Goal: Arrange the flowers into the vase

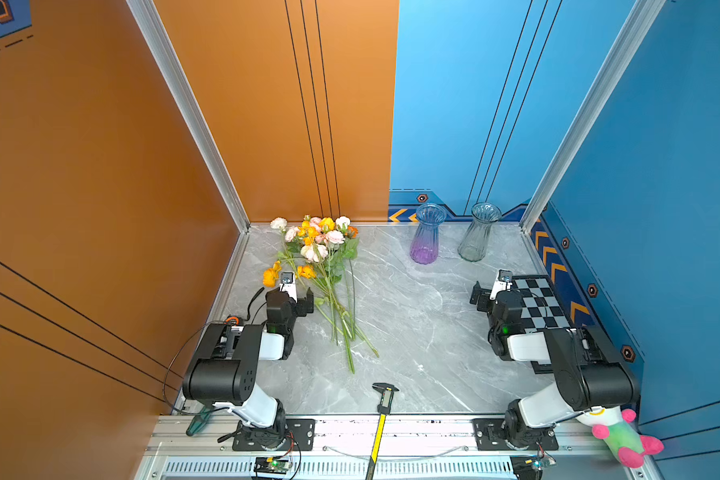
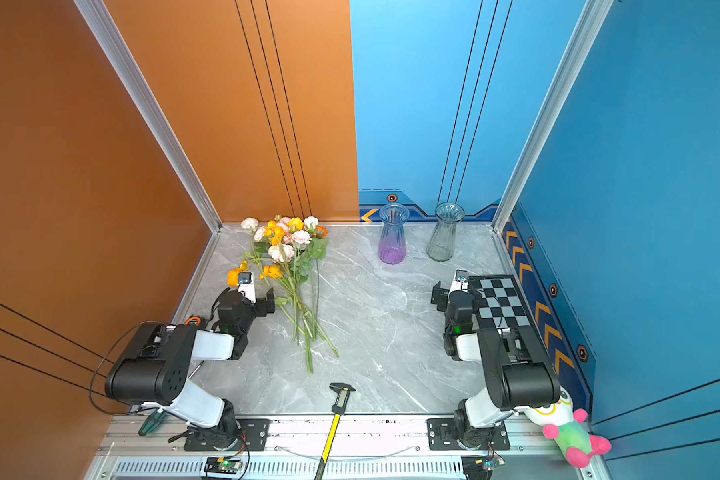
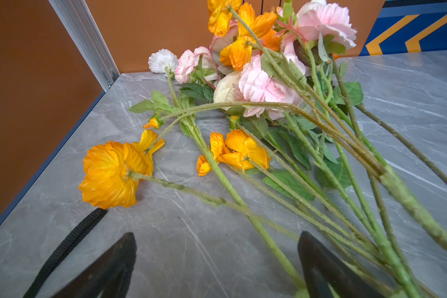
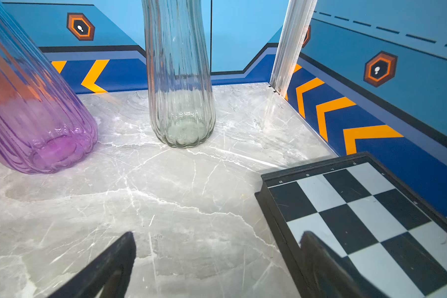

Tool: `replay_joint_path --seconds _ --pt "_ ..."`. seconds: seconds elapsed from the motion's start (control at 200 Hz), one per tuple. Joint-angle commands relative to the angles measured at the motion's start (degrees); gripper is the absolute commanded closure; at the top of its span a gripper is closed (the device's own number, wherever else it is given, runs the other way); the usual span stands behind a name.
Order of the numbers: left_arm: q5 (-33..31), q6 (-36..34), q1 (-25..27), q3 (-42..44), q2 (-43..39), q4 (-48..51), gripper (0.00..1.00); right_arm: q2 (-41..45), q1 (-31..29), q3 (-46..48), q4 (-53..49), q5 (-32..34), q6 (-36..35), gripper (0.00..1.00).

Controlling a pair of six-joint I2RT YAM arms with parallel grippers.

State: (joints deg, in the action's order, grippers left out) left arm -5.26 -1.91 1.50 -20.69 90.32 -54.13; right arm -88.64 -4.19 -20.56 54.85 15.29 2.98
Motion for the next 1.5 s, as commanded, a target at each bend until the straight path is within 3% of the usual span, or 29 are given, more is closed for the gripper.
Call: replay_joint_path --seconds 0.0,0.285,0.526,1.036,1.191,1.256,1.331,1.401,1.492 --pt "1.31 0.47 -0.42 -0.8 -0.63 0.59 0.02 -0.04 -0.38 0.43 -0.11 0.62 -0.13 0.0" --pt "1.12 0.38 -0.27 -0.78 -0.62 0.6 0.02 0.04 1.19 -0.1 -1.34 -1.42 1.14 0.0" --pt "6.35 1.93 -2.8 -0.75 -0.65 0.43 0.02 0.05 1.11 -0.14 -1.33 -1.27 1.06 0.0" --pt "6.91 2.06 -3.01 -0.6 -0.79 0.34 0.02 0.02 0.93 -0.03 -1.26 -1.24 0.94 0.0" --pt "6.86 1.93 -2.93 0.09 -3.35 0.65 0.02 4.56 0.7 3.28 1.27 -5.59 -0.87 0.0" --pt "4.2 1.99 -2.41 0.21 -6.97 3.73 0.02 9.29 -0.06 3.61 -2.29 -5.25 -1.43 0.0" --pt "-1.4 1.88 -0.98 -0.15 -10.5 7.41 0.02 15.37 -0.29 1.59 -13.62 -5.71 -0.64 0.0" --pt "-5.5 0.25 1.9 -1.32 -13.74 12.24 0.02 20.11 -0.43 -0.65 -24.34 -6.17 0.11 0.0" --pt "-10.75 0.99 6.23 -4.79 -16.88 21.43 0.02 24.46 -0.73 -0.51 -30.01 -6.92 2.7 0.0"
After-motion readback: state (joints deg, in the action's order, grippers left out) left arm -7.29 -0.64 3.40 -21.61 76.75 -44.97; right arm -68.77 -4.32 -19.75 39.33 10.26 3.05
